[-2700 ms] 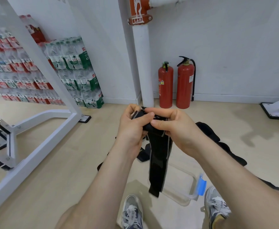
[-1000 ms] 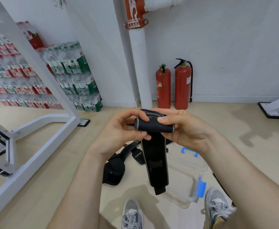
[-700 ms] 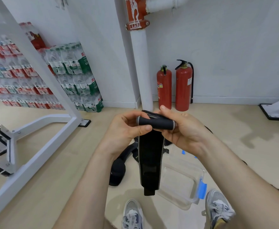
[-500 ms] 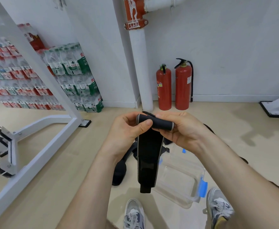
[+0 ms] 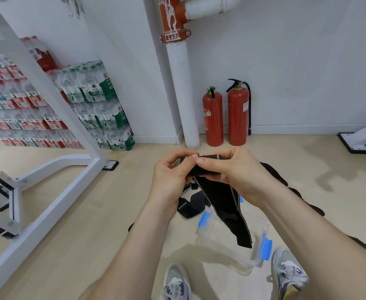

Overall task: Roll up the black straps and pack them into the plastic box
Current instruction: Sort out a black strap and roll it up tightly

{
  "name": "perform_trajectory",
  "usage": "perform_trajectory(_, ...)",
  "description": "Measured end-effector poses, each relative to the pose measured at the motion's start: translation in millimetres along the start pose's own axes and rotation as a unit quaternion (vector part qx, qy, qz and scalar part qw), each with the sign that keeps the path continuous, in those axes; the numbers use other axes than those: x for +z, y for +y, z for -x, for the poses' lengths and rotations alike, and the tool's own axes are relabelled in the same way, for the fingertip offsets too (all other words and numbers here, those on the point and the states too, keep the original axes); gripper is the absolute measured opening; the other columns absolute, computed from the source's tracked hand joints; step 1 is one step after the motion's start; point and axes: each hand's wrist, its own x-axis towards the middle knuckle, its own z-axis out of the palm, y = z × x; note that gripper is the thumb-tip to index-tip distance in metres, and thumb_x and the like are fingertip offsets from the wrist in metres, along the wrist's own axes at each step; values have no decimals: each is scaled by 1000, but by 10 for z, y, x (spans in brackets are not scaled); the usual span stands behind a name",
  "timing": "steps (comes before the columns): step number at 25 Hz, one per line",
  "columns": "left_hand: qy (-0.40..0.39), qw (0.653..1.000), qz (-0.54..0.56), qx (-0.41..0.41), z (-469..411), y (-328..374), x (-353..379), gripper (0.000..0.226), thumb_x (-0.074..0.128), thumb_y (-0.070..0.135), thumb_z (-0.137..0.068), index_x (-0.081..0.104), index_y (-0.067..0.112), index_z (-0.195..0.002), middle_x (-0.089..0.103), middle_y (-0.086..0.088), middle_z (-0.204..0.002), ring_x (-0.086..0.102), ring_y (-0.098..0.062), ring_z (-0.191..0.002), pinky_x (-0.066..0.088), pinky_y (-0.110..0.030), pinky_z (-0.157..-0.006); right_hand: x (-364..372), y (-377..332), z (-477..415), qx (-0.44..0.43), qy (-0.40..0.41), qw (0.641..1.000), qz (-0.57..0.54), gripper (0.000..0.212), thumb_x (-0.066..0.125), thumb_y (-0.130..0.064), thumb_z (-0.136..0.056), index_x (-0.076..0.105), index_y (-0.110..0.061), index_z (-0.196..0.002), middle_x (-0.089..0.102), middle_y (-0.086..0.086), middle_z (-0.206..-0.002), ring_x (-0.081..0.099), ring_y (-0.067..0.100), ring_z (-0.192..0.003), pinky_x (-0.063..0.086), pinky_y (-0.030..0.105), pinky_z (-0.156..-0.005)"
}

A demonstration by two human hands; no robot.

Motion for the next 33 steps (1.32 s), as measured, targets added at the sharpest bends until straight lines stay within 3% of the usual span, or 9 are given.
perform_trajectory(2,-51,999,-2,3,8,14,-39,10,80,23,-80,78,29,-86,72,-2,-83,67,-18,-79,54,-38,-81,-27,-13,-23,-3,45,999,-9,19,72,-9,-86,74,3,-100,75,18,-93,74,26,-90,60,28,-77)
perform_trajectory(5,-139,988,-27,59,53,62,-106,34,80,4,-76,73,24,-102,74,2,-92,70,-15,-87,55,-26,-78,-53,-48,-40,29,67,993,-87,13,69,-11,-88,74,-2,-96,75,9,-86,74,15,-78,56,20,-63)
perform_trajectory(8,-104,985,-77,116,43,99,-92,30,73,-6,-79,70,14,-100,75,4,-86,71,-10,-85,55,-21,-75,-18,-18,-52,60,60,988,-128,15,68,-14,-89,74,-4,-99,73,7,-86,72,15,-70,56,21,-62)
perform_trajectory(13,-101,986,-91,92,52,101,-86,8,69,17,-87,69,15,-94,72,8,-74,67,-5,-69,51,-16,-58,15,12,-54,66,53,987,-140,21,66,-17,-91,72,-7,-107,73,5,-92,72,16,-83,56,24,-70)
perform_trajectory(18,-63,994,-69,59,2,-15,-32,13,72,35,-84,69,23,-88,69,-10,-84,70,-26,-86,58,-36,-76,71,49,-70,-45,95,994,-33,20,66,-8,-91,71,-5,-110,73,15,-103,73,22,-92,60,29,-77)
perform_trajectory(22,-18,997,-66,25,13,-52,66,15,56,22,-83,60,31,-72,60,-1,-77,60,-16,-68,47,-28,-58,93,108,-83,-59,109,990,74,15,62,-1,-90,72,-7,-100,72,19,-95,72,33,-83,62,41,-74)
perform_trajectory(24,-28,996,-85,28,55,-67,120,21,49,18,-96,58,26,-79,54,0,-72,53,-16,-57,42,-27,-52,128,157,-89,-61,118,986,102,16,54,-6,-90,69,-10,-93,70,14,-83,67,31,-70,56,36,-59)
perform_trajectory(27,-51,993,-100,37,121,-129,197,20,40,27,-105,57,22,-96,54,-3,-78,53,-19,-65,43,-28,-54,133,188,-106,-74,162,976,127,19,52,-7,-91,68,-15,-85,68,2,-79,64,20,-74,52,32,-62)
perform_trajectory(33,-164,985,-50,34,199,-100,229,14,57,24,-97,61,36,-102,61,-4,-105,58,-20,-81,53,-31,-70,-37,44,-125,-22,196,980,5,30,46,2,-92,71,-14,-86,70,15,-96,69,30,-86,55,32,-60)
